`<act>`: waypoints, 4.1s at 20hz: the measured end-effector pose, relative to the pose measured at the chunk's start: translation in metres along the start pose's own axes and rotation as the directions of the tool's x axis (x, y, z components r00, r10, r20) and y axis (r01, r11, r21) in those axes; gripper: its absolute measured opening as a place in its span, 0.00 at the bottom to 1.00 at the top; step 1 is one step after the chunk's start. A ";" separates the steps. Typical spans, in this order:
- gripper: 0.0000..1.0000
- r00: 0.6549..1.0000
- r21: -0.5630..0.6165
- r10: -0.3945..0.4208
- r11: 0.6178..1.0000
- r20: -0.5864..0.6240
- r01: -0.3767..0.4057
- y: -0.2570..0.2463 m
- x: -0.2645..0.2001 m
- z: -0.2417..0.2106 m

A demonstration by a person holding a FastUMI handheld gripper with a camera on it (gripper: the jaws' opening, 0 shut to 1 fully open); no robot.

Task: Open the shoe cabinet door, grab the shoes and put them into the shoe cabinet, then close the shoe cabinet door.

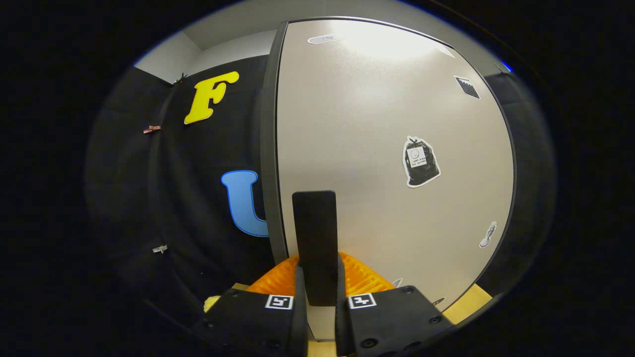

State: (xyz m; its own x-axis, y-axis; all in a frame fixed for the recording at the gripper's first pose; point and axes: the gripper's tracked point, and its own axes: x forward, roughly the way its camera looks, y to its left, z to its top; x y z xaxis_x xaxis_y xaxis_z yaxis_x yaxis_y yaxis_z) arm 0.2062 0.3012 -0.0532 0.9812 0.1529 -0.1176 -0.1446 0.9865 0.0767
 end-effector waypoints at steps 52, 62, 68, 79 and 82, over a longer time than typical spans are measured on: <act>0.12 0.995 -0.001 -0.098 0.995 0.003 0.098 -0.267 -0.254 0.049; 0.12 0.992 -0.009 -0.123 0.992 0.037 0.123 -0.266 -0.260 0.056; 0.13 0.986 -0.044 -0.157 0.986 0.059 0.160 -0.258 -0.276 0.057; 0.91 0.975 -0.008 0.168 0.986 0.147 -0.169 -0.152 -0.336 0.055; 0.98 0.970 0.053 0.239 0.969 0.053 -0.242 -0.119 -0.329 0.017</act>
State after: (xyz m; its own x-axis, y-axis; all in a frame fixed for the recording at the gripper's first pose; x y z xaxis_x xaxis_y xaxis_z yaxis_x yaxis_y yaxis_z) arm -0.0968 0.1328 -0.0072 0.9236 0.3809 -0.0433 -0.3704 0.9159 0.1549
